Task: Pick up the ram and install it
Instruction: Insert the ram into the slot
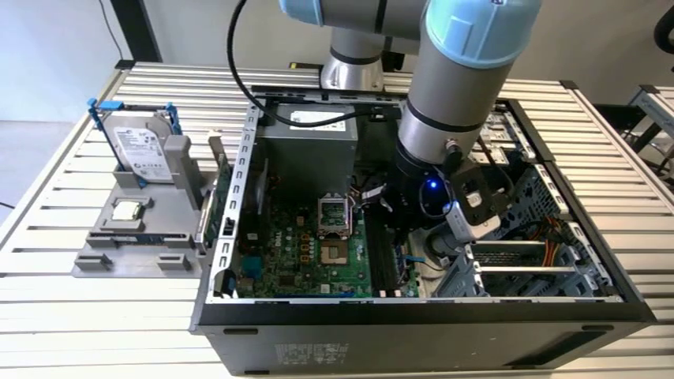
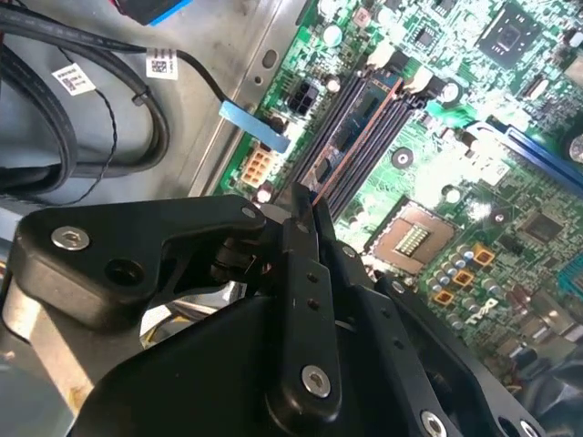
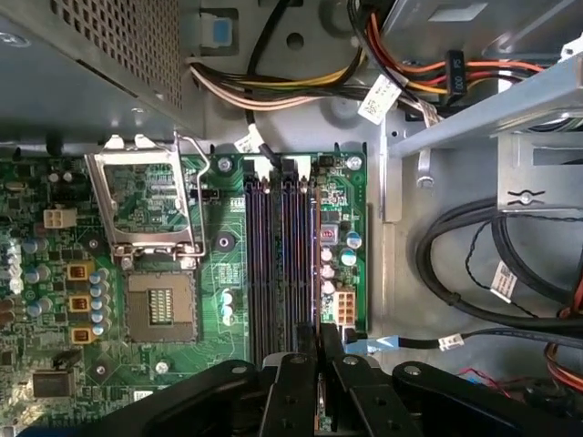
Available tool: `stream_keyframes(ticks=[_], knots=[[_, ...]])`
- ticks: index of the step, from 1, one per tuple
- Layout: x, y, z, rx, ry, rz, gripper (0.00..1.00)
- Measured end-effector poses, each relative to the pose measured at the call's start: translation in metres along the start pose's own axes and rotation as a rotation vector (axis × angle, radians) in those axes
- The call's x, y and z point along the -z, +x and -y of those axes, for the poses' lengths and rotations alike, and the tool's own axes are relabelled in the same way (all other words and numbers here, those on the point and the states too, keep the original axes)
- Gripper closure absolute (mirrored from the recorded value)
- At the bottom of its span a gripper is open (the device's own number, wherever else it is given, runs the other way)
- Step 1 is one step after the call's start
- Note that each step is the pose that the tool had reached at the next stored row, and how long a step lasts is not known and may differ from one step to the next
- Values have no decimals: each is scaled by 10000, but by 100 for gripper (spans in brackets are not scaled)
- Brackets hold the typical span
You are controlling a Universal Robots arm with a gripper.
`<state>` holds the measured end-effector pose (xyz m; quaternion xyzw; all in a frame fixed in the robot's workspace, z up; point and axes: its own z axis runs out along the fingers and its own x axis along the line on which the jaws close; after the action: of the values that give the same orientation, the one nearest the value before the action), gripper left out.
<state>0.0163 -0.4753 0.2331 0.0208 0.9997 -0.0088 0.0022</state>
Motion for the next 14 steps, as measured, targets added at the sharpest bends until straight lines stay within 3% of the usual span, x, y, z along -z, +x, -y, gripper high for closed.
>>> stream_keyframes(ticks=[14], knots=[[-70,13,-18,29,8,-21,100]])
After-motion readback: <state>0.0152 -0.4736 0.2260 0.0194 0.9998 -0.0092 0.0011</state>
